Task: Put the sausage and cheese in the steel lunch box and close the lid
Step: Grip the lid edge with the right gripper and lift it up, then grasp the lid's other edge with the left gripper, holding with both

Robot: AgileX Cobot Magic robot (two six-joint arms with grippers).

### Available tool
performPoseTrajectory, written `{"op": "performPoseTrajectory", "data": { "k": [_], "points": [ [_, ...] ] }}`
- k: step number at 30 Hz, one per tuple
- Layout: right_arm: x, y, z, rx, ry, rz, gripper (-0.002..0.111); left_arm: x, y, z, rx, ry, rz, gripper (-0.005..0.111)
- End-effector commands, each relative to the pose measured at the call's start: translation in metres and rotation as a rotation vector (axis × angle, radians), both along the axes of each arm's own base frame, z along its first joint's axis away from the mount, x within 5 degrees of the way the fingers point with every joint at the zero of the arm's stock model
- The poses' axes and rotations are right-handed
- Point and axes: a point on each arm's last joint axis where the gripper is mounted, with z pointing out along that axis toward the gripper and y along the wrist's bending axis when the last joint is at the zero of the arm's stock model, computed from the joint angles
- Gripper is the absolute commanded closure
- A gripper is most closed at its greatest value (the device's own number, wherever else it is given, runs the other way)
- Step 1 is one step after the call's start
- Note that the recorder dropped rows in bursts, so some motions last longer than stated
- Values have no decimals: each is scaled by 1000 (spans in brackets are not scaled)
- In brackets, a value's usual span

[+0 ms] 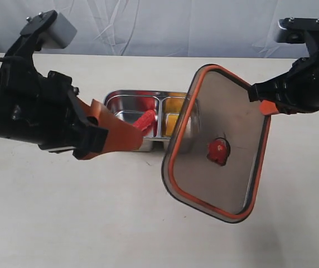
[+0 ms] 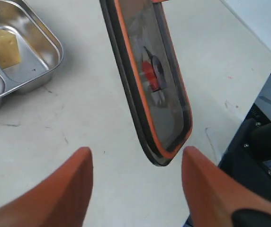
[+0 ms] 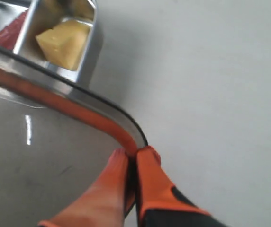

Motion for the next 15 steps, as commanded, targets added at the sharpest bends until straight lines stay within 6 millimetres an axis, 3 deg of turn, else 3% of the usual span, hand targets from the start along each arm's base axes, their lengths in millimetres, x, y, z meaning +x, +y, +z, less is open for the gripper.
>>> {"op": "performPoseTrajectory", "data": {
  "k": [1,8,15],
  "points": [
    [-1,5,6,74,-22,42,109,-4,-2,2,-32,27,-21,52],
    [-2,10,8,115,-29,61,109,-5,-5,7,-93,13,-42,52],
    [-4,18,12,203,-44,120,109,3,-10,-4,-68,43,-41,52]
  ]
}}
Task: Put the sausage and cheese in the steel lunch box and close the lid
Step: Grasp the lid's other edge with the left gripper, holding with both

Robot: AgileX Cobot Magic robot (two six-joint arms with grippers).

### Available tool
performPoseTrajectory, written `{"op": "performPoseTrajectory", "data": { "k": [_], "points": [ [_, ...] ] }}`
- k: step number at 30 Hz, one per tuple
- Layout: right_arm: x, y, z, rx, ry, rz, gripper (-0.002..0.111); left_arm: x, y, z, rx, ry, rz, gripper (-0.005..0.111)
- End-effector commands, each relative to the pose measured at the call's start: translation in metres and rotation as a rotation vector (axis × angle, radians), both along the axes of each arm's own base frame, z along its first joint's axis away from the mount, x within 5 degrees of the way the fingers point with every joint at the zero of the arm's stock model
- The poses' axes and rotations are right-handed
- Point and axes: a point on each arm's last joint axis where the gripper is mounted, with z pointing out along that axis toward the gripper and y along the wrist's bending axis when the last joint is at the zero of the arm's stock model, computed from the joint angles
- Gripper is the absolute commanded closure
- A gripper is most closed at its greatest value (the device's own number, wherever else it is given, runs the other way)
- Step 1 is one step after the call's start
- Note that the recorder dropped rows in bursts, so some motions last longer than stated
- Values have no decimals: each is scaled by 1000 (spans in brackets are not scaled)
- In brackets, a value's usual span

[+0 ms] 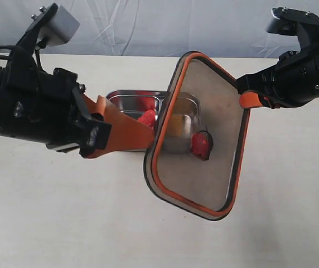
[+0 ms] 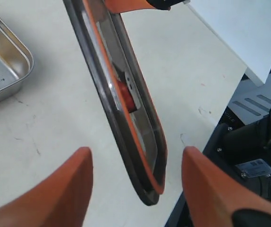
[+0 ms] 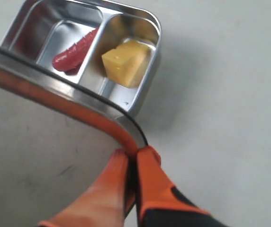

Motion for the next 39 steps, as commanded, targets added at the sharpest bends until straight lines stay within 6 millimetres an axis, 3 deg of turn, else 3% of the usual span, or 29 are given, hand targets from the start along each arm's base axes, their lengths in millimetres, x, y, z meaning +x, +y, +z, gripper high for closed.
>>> {"op": "performPoseTrajectory", "data": {
  "k": [1,12,23,27,31,39],
  "points": [
    [-2,4,6,58,-21,29,109,5,-5,-9,11,30,-6,52],
    [-2,5,6,75,-17,27,109,11,-13,-11,-50,30,-26,52],
    [-4,9,9,121,-15,55,109,23,-24,-28,-73,80,-42,54],
    [-4,9,9,121,-12,59,109,26,-25,-33,-58,88,-40,70],
    [-4,9,9,121,-12,59,109,31,-24,-34,-42,53,5,105],
    [-4,9,9,120,-15,58,109,38,-21,-36,4,-22,53,106]
  ]
}}
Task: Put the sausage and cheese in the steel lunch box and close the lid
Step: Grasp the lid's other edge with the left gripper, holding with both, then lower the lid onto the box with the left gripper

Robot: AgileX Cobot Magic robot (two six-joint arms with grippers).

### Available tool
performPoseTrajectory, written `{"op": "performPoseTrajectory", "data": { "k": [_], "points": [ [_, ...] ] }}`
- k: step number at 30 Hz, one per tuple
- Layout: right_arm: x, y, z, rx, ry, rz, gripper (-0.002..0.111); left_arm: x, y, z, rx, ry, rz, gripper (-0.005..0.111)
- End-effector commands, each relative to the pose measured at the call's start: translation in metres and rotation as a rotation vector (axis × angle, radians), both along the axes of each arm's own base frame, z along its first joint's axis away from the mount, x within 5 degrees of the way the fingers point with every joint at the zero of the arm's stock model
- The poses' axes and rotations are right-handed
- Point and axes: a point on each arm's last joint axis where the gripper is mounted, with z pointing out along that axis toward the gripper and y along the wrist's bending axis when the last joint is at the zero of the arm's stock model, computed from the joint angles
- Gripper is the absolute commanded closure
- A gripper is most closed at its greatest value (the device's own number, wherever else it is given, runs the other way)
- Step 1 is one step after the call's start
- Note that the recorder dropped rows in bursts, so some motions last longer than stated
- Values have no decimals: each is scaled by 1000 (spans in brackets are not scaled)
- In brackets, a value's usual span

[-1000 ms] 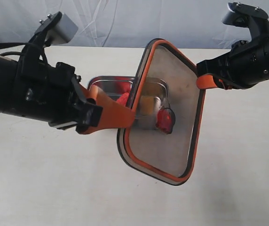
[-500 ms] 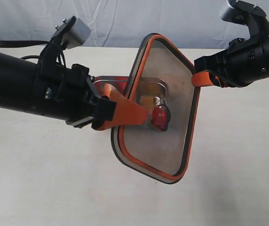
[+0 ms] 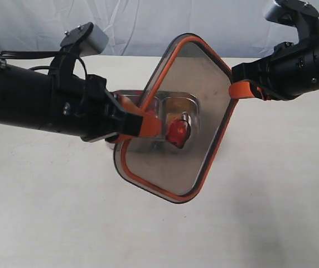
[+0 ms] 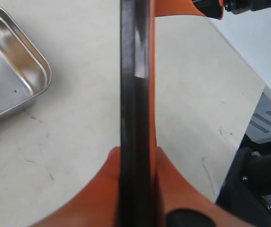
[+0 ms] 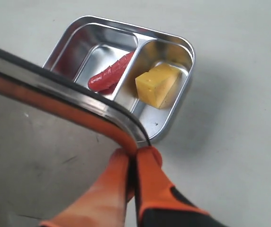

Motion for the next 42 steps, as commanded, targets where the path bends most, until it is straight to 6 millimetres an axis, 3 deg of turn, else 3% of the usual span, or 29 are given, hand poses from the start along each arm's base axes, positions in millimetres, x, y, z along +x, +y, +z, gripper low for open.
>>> {"op": "performPoseTrajectory", "data": {
  "k": [1,4,9,11,15,20,23,28,30,34,38,42],
  "points": [
    [-1,-1,2,6,-3,5,109,4,1,-1,38,-64,13,106],
    [1,-1,2,1,-22,-10,104,6,3,-1,76,-110,23,106],
    [1,-3,2,-23,-38,-4,66,10,2,7,89,-160,8,106],
    [2,-4,1,-48,-50,3,59,12,1,12,90,-179,4,106],
    [2,-7,5,-67,-84,-12,59,15,1,18,115,-233,-2,106],
    [-2,-15,26,-55,-191,-94,59,27,7,25,234,-349,42,106],
    [-13,-26,45,-36,-211,-185,59,39,16,32,383,-510,73,106],
    [-22,-39,50,-68,-164,-255,59,51,22,38,607,-845,-11,106],
    [-23,-39,49,-75,-151,-246,59,60,21,30,749,-983,-117,106],
    [-22,-40,49,-73,-159,-250,59,76,15,0,965,-1100,-340,107],
    [-22,-41,48,-105,-173,-241,59,86,8,-20,1003,-1131,-425,107],
    [-22,-41,48,-107,-174,-241,59,90,4,-28,997,-1136,-442,107]
  ]
}}
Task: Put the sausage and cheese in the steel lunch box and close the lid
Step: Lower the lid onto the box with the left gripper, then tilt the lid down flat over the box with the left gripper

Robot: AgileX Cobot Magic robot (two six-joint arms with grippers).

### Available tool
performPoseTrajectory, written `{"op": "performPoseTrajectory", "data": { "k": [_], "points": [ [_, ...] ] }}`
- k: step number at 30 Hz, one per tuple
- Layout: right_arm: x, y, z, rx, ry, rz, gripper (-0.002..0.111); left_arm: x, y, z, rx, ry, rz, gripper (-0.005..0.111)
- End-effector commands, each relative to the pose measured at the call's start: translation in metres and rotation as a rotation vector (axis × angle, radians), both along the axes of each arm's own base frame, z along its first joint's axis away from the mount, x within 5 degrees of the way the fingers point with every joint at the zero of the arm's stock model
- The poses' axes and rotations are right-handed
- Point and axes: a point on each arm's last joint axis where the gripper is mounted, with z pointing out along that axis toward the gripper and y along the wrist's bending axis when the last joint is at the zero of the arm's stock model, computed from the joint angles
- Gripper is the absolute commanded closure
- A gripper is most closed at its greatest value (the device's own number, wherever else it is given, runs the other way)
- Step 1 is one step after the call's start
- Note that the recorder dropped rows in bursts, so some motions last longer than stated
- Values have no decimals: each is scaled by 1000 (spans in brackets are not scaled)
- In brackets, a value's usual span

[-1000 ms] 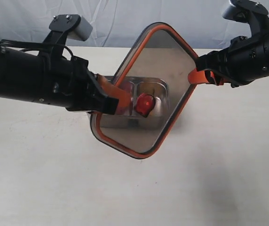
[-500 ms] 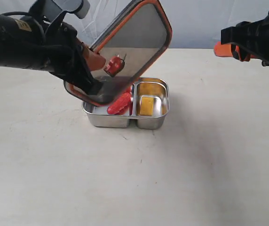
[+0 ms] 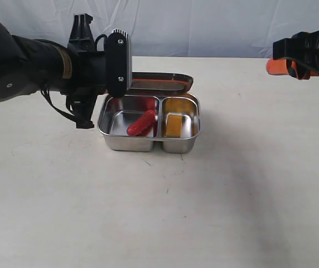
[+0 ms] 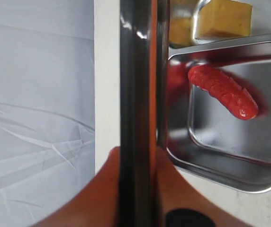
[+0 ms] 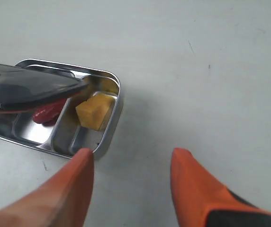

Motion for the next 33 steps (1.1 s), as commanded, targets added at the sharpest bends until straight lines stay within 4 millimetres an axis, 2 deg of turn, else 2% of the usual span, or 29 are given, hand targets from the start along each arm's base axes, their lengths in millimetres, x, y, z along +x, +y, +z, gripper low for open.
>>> {"op": "performPoseTrajectory", "data": {
  "k": [1,9,21,27,30,33],
  "points": [
    [0,-2,3,-7,-16,-5,59,5,-8,-7,-13,-13,-34,107],
    [0,-2,2,-14,-16,-3,59,11,-14,-25,-11,9,-56,107],
    [0,-3,2,-28,-21,0,59,11,-14,-38,-55,112,32,107],
    [0,-3,2,-27,-18,-1,59,3,-25,-61,33,206,18,106],
    [0,-3,2,-29,-16,0,59,1,-24,-63,56,228,29,92],
    [0,-3,2,-29,-16,0,59,-1,-21,-66,90,256,46,69]
  ]
}}
